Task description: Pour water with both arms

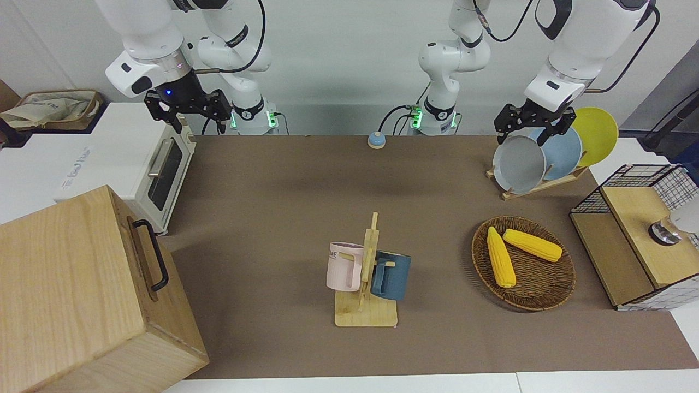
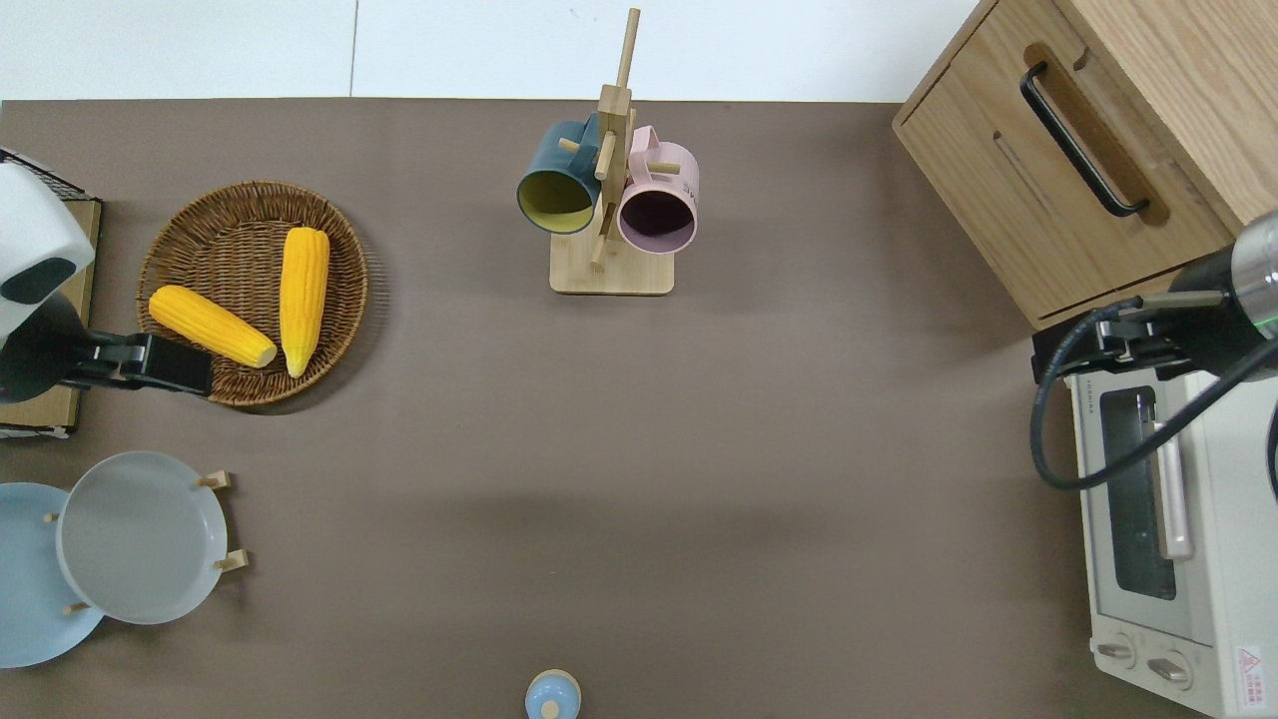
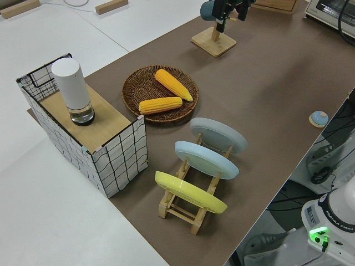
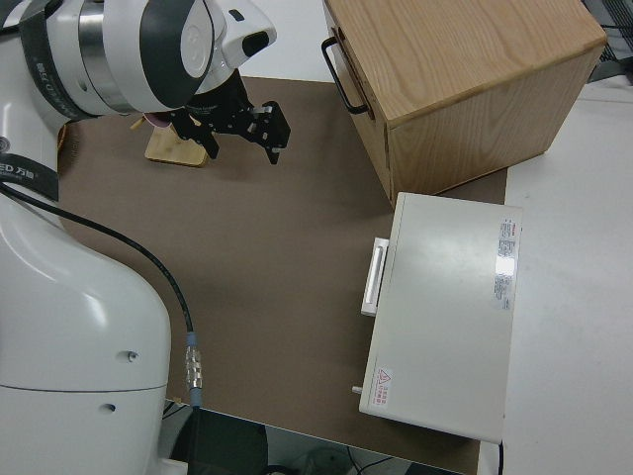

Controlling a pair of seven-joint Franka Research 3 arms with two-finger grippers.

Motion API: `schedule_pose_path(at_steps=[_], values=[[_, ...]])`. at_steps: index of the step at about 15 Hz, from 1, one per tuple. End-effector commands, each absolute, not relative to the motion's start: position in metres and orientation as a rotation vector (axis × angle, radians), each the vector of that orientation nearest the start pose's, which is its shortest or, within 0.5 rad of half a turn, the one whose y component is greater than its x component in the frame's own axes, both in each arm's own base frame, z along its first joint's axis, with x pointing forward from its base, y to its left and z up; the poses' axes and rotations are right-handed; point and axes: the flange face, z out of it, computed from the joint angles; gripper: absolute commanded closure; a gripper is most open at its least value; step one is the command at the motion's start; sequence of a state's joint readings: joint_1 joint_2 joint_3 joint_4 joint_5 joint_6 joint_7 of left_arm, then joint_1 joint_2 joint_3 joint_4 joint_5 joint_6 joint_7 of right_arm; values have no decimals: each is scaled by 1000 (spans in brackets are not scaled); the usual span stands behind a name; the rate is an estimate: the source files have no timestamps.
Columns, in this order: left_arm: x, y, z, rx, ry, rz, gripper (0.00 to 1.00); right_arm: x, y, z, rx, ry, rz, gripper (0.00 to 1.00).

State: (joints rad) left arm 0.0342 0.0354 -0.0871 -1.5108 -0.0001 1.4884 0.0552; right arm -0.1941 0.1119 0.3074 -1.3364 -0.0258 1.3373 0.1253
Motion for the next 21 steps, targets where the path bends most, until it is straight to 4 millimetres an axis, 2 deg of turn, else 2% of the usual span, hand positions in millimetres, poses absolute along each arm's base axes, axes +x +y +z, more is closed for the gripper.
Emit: schedule_pose_path(at_steps=[1,6,9,11,13,15,17,18,21], values=[[553,-29,631,-3125,181,79,2,556,22,655,-3130,72,161,7],[556,-12,634,-3128,153,60,5,556,26,654,-3131,63,158,9],[560,10,637,-3099,189,26,5,559,35,654,-3129,41,127,9],[564,32,633,-3095,226,12,5,565,48,640,-3089,12,138,9],[569,56,624,-3095,270,29,5,573,72,617,-3070,-39,93,9],[572,84,619,-3094,257,6,5,585,108,586,-3059,-104,76,9],[575,123,615,-3083,258,-46,5,600,146,553,-3044,-65,77,9],[577,135,611,-3096,271,-70,5,607,163,541,-3032,-49,47,9],[579,200,600,-3081,290,-176,5,620,206,507,-3014,-57,-2,7]])
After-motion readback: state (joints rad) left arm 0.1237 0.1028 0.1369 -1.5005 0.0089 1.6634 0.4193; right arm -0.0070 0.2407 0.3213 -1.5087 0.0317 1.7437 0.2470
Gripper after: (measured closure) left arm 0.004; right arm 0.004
